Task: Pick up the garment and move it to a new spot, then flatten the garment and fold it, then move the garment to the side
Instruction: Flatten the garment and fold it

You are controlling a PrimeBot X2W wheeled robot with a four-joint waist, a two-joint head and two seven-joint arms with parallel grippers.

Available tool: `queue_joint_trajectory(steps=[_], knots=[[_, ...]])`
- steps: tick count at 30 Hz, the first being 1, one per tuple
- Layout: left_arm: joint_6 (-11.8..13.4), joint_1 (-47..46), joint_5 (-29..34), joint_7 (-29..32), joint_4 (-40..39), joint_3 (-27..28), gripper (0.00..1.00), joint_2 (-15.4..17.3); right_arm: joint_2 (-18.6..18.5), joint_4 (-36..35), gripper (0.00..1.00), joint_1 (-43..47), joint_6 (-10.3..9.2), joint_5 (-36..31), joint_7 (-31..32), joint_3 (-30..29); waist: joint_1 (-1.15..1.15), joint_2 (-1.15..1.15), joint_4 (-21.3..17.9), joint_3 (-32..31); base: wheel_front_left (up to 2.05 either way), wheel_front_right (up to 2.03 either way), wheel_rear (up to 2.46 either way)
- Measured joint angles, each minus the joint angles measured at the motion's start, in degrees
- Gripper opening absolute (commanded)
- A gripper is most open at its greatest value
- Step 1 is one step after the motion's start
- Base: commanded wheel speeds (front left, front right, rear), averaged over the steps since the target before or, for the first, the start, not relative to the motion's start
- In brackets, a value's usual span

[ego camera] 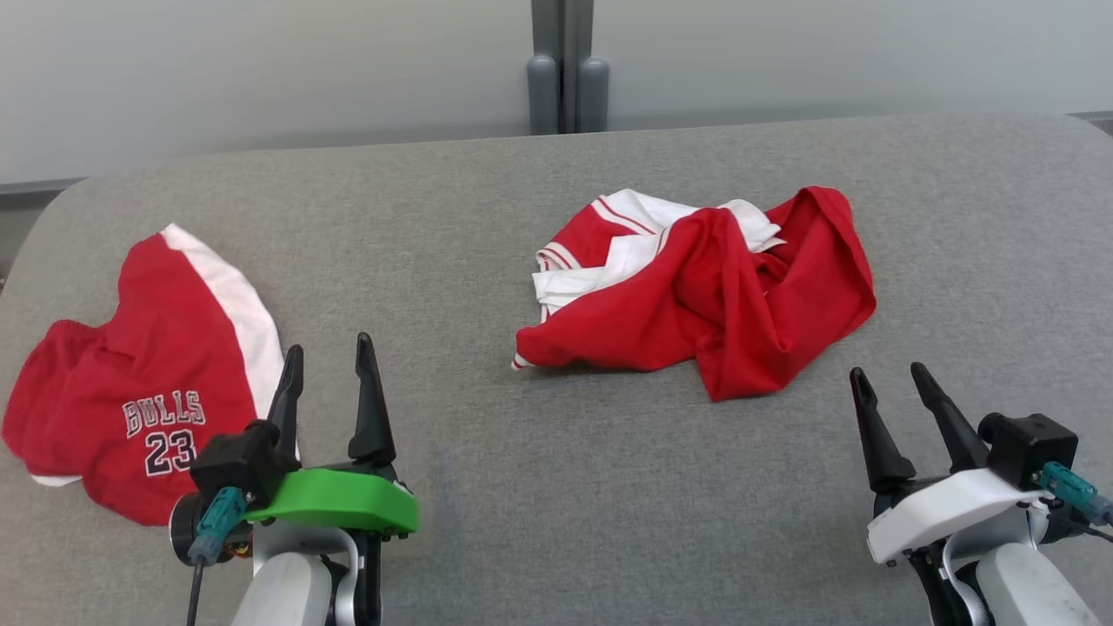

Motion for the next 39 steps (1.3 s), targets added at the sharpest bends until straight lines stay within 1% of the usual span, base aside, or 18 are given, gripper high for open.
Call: queue_joint_trajectory(steps=[5,9,11,13,17,20,25,29,32,39], knots=[[0.0,-0.2,0.3,0.0,2.2,0.5,1.00,0.0,1.6,-2.5,1.00,1.5,0.00,-2.8,0.0,-0.5,0.00,0.00,-3.4,-0.8,0.00,0.00,0.00],[0.7,-3.1,2.5,0.0,7.7,0.0,1.00,0.0,2.3,-4.2,1.00,1.3,0.00,-4.0,0.0,-1.4,0.00,0.00,-5.6,-0.8,0.00,0.00,0.00],[0.7,-6.1,4.6,0.4,12.7,-1.6,1.00,0.2,2.3,-4.7,1.00,1.2,0.00,-4.3,0.0,-1.6,0.00,0.00,-6.5,-0.2,0.00,0.00,0.00],[0.7,-9.5,5.5,2.1,17.2,-2.5,1.00,0.2,2.5,-5.0,1.00,1.0,0.00,-4.8,0.3,-1.5,0.00,0.00,-7.0,0.6,0.00,0.00,0.00],[0.5,-19.3,7.4,5.6,24.6,-3.9,1.00,1.5,2.8,-5.5,1.00,0.0,0.00,-5.7,0.5,-0.4,0.00,0.00,-8.1,2.8,0.00,0.00,0.00],[-0.7,-25.4,8.9,8.6,29.8,-5.6,1.00,1.6,3.1,-5.6,1.00,-0.6,0.00,-5.7,0.5,0.2,0.00,0.00,-9.2,4.6,0.00,0.00,0.00],[-3.9,-32.3,9.8,12.8,37.9,-8.5,1.00,1.3,3.4,-5.1,1.00,-1.6,0.00,-5.7,0.4,0.5,0.00,0.00,-11.2,7.8,0.00,0.00,0.00],[-4.5,-35.4,10.2,12.9,42.2,-9.9,1.00,1.1,3.6,-4.5,1.00,-2.3,0.00,-5.7,0.3,0.4,0.00,0.00,-12.8,9.7,0.00,0.00,0.00],[-6.2,-36.6,9.8,12.5,45.1,-10.5,1.00,0.6,3.6,-3.7,1.00,-2.4,0.00,-5.7,0.3,-0.1,0.00,0.00,-14.1,10.7,0.00,0.00,0.00],[-8.2,-37.8,9.6,11.1,49.0,-12.7,1.00,0.2,4.0,-2.7,1.00,-2.4,0.00,-6.1,0.1,-0.5,0.00,0.00,-14.9,11.1,0.00,0.00,0.00]])
